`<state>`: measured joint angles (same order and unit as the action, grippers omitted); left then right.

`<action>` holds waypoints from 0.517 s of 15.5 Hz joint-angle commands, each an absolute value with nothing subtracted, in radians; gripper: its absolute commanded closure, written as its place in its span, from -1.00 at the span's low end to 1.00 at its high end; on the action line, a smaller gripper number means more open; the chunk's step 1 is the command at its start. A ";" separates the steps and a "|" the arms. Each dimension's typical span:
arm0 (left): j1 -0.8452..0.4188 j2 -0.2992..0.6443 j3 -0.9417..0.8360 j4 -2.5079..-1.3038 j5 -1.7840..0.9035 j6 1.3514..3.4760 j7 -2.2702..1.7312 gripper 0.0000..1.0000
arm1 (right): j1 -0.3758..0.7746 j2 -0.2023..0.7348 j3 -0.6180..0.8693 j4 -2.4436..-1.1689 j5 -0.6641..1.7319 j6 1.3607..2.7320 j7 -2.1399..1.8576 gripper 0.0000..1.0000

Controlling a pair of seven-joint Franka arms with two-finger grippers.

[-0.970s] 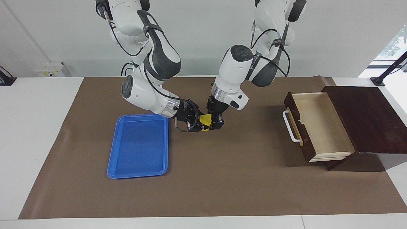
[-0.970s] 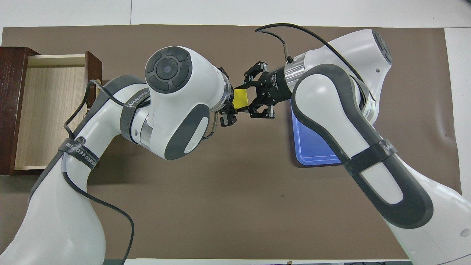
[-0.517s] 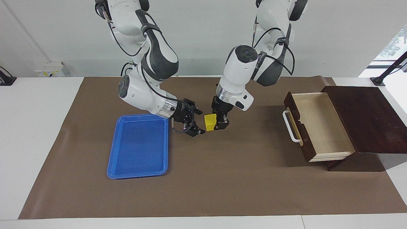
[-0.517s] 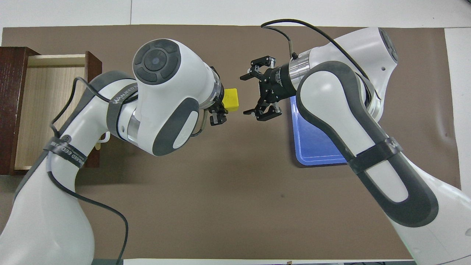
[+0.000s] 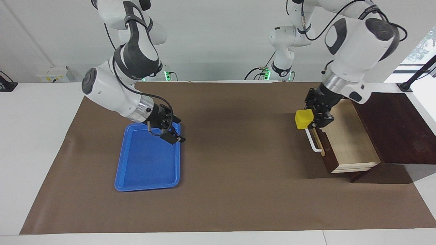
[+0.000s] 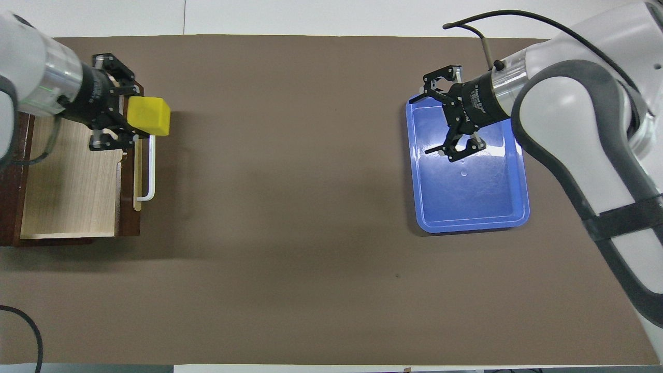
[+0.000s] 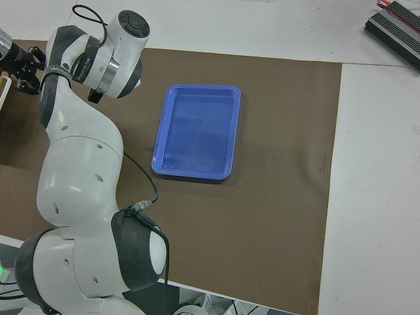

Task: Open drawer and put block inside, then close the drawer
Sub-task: 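Carry the block into the drawer with the left gripper while the right gripper withdraws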

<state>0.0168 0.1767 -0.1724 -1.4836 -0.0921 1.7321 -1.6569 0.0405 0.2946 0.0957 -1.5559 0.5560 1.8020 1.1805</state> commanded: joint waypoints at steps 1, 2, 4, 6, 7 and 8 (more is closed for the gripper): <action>0.160 0.149 -0.183 -1.543 -0.095 1.739 -1.487 1.00 | -0.004 0.249 0.106 -1.566 0.416 1.711 0.979 -1.00; 0.205 0.137 -0.183 -1.578 -0.095 1.758 -1.436 1.00 | -0.017 0.233 0.106 -1.566 0.355 1.677 0.891 -1.00; 0.235 0.100 -0.181 -1.696 -0.094 1.845 -1.391 1.00 | -0.050 0.207 0.106 -1.566 0.267 1.622 0.690 -1.00; 0.253 0.058 -0.179 -1.845 -0.089 1.942 -1.365 1.00 | -0.093 0.175 0.106 -1.566 0.201 1.586 0.506 -1.00; 0.271 0.052 -0.181 -1.892 -0.089 1.981 -1.356 1.00 | -0.109 0.163 0.106 -1.566 0.174 1.568 0.424 -1.00; 0.275 0.048 -0.181 -1.926 -0.089 2.003 -1.353 1.00 | -0.121 0.146 0.106 -1.566 0.135 1.560 0.331 -1.00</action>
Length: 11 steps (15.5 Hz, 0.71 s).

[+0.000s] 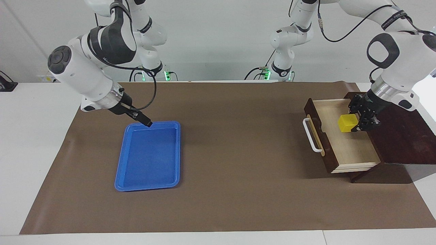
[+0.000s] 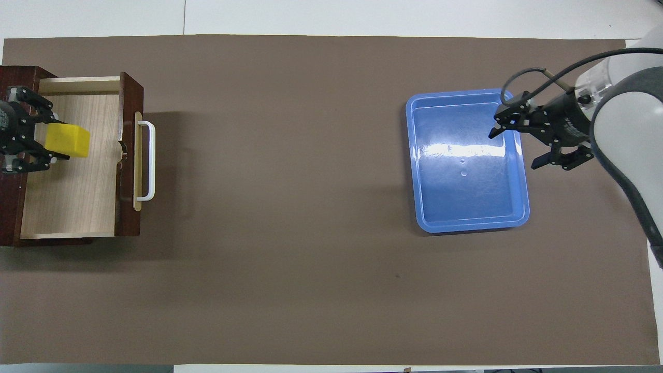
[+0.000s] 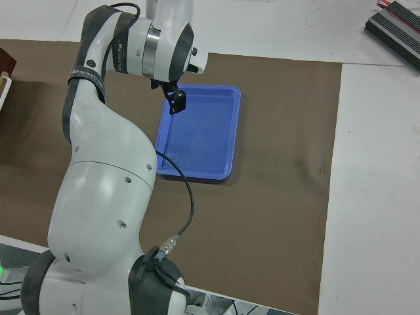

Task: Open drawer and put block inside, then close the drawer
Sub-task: 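Open the left gripper to release the block inside the drawer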

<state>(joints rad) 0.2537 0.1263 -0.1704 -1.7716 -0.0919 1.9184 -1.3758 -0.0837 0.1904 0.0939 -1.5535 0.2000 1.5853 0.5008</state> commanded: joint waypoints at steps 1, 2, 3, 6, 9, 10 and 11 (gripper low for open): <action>0.279 0.043 -0.181 -1.962 -0.089 2.023 -1.351 1.00 | -0.126 0.124 0.104 -1.569 0.086 1.559 0.242 -1.00; 0.279 0.035 -0.181 -2.000 -0.089 2.046 -1.353 1.00 | -0.123 0.101 0.094 -1.569 0.043 1.559 0.163 -1.00; 0.279 0.020 -0.181 -2.050 -0.089 2.075 -1.351 1.00 | -0.111 0.082 0.069 -1.569 0.022 1.559 0.111 -1.00; 0.267 0.018 -0.181 -2.065 -0.086 2.108 -1.358 -1.00 | -0.051 0.028 -0.017 -1.568 0.018 1.540 0.040 -1.00; 0.258 0.107 -0.183 -1.830 -0.086 1.946 -1.403 -1.00 | -0.002 0.002 -0.084 -1.563 0.018 1.461 -0.047 -1.00; 0.230 0.144 -0.183 -1.739 -0.086 1.889 -1.452 -1.00 | -0.006 0.002 -0.084 -1.562 0.018 1.444 -0.093 -1.00; 0.188 0.184 -0.181 -1.654 -0.084 1.843 -1.503 -1.00 | -0.011 0.000 -0.084 -1.575 0.017 1.440 -0.109 -1.00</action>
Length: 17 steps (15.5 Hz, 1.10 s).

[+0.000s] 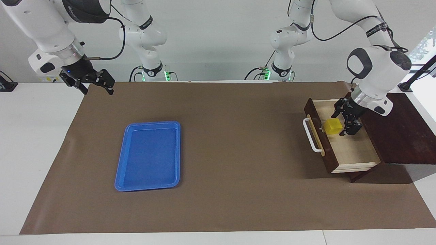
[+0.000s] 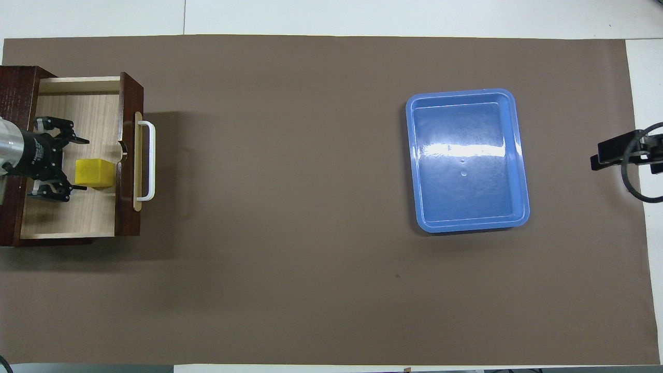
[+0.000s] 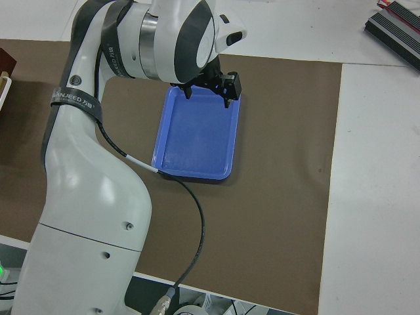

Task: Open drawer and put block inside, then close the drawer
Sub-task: 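Open the left gripper to release the block inside the drawer, then push the drawer closed with the left gripper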

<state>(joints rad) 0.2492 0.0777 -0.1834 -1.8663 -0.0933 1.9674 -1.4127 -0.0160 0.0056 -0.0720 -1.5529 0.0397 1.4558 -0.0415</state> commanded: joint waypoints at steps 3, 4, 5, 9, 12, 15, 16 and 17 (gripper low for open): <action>0.027 0.187 -0.183 -1.691 0.052 1.839 -1.620 -1.00 | -0.014 0.002 -0.084 -1.595 0.009 1.437 -0.110 -1.00; -0.007 0.184 -0.183 -1.734 0.079 1.864 -1.631 -1.00 | -0.014 0.005 -0.083 -1.595 -0.008 1.437 -0.112 -1.00; -0.018 0.170 -0.183 -1.791 0.089 1.902 -1.666 -1.00 | -0.014 0.006 -0.081 -1.595 -0.029 1.439 -0.112 -1.00; 0.030 0.123 -0.181 -1.917 0.122 2.035 -1.692 -1.00 | -0.017 0.021 -0.077 -1.586 -0.052 1.480 -0.112 -1.00; 0.096 0.133 -0.181 -1.885 0.236 2.025 -1.631 -1.00 | -0.018 0.025 -0.075 -1.582 -0.052 1.486 -0.112 -1.00; 0.164 0.140 -0.181 -1.870 0.291 2.026 -1.510 -1.00 | -0.026 0.026 -0.072 -1.582 -0.051 1.514 -0.112 -1.00; 0.188 0.138 -0.181 -1.876 0.291 2.028 -1.470 -1.00 | -0.026 0.034 -0.072 -1.582 -0.051 1.516 -0.112 -1.00; 0.213 0.135 -0.183 -1.882 0.291 2.029 -1.427 -1.00 | -0.026 0.034 -0.072 -1.582 -0.051 1.516 -0.112 -1.00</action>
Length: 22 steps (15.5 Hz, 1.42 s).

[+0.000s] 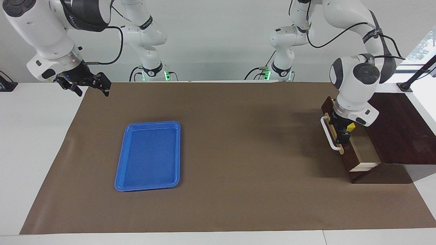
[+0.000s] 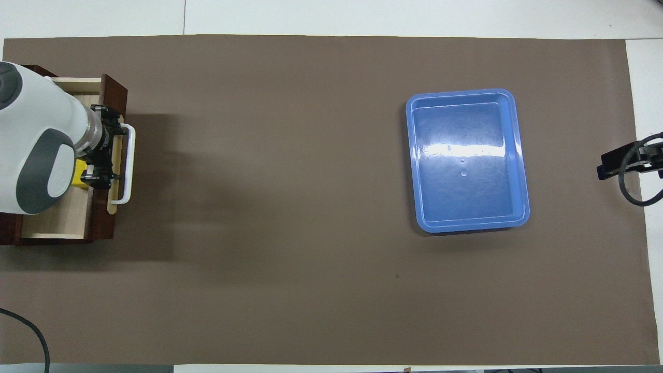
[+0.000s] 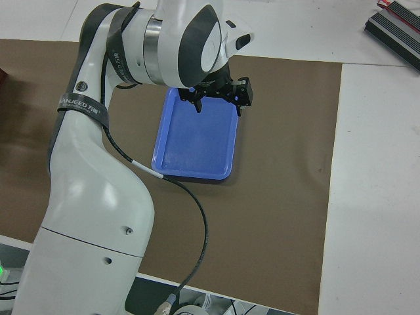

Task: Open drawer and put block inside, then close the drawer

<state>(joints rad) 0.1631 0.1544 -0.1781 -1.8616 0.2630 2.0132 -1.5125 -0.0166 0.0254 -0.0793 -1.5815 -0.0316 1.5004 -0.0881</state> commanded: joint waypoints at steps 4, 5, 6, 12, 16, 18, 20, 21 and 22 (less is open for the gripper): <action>0.259 0.133 -0.183 -1.885 0.291 2.031 -1.301 -1.00 | -0.025 0.034 -0.072 -1.582 -0.049 1.511 -0.112 -1.00; 0.261 0.133 -0.181 -1.884 0.291 2.031 -1.283 -1.00 | -0.022 0.031 -0.072 -1.582 -0.049 1.511 -0.110 -1.00; 0.267 0.133 -0.181 -1.882 0.291 2.028 -1.263 -1.00 | -0.015 0.028 -0.072 -1.582 -0.051 1.509 -0.109 -1.00; 0.154 0.062 -0.202 -1.871 0.259 1.930 -1.229 -1.00 | -0.012 0.023 -0.072 -1.591 -0.048 1.513 -0.100 -1.00; 0.118 -0.020 -0.210 -1.804 0.077 1.772 -0.917 -1.00 | -0.011 0.023 -0.072 -1.589 -0.041 1.509 -0.100 -1.00; 0.118 0.014 -0.207 -1.674 0.052 1.628 -0.676 -1.00 | -0.011 0.021 -0.072 -1.589 -0.038 1.508 -0.101 -1.00; 0.117 0.015 -0.209 -1.632 0.052 1.534 -0.515 -1.00 | -0.011 0.014 -0.072 -1.591 -0.038 1.499 -0.104 -1.00; 0.114 0.009 -0.209 -1.632 0.054 1.502 -0.417 -1.00 | -0.014 0.011 -0.074 -1.591 -0.038 1.499 -0.104 -1.00; 0.107 0.006 -0.209 -1.635 0.052 1.482 -0.326 -1.00 | -0.018 0.011 -0.074 -1.592 -0.038 1.499 -0.104 -1.00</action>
